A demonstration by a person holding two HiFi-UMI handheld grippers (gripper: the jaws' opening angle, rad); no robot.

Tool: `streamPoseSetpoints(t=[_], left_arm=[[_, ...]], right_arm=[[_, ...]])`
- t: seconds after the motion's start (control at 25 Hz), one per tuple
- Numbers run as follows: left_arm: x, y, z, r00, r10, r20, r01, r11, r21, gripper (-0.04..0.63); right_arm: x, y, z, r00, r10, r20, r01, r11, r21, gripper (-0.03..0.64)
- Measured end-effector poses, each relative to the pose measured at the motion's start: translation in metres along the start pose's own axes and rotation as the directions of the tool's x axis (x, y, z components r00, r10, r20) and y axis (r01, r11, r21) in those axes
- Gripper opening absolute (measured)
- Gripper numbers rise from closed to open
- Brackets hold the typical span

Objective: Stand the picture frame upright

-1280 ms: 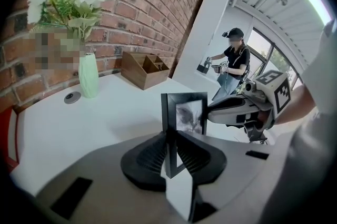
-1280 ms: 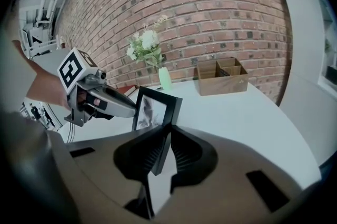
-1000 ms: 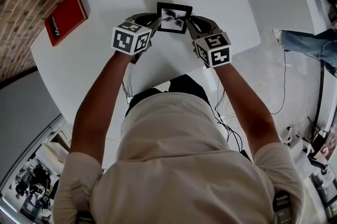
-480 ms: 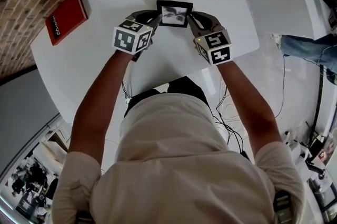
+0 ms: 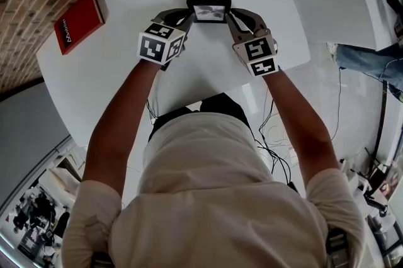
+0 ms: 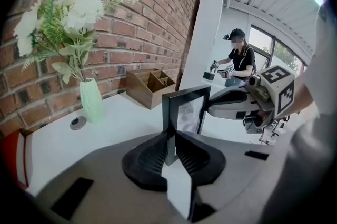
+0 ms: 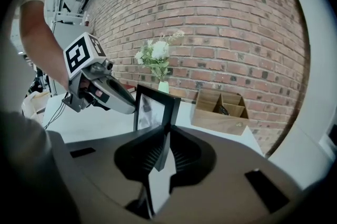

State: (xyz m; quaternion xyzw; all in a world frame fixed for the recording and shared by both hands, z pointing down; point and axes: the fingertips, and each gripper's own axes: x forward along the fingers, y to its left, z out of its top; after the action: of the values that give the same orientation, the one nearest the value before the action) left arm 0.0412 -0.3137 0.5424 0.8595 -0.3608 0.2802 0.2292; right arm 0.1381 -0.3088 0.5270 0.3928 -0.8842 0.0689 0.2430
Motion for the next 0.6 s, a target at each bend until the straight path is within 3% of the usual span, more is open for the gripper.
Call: streamPoseSetpoints(t=[0.28,0.6], left_arm=[[0.004,0.004,0.007,0.999,0.032,0.018,-0.032,0.999,0.039,0.041],[0.009,0.010,0.012,0.998,0.056,0.043,-0.058,0.997,0.057,0.040]], right_arm=[[0.005,-0.006,0.000,1.000,-0.015,0.021,0.017,0.997,-0.080,0.040],[0.012,-0.012,-0.001,0.999,-0.023,0.026,0.025,0.996,-0.083,0.039]])
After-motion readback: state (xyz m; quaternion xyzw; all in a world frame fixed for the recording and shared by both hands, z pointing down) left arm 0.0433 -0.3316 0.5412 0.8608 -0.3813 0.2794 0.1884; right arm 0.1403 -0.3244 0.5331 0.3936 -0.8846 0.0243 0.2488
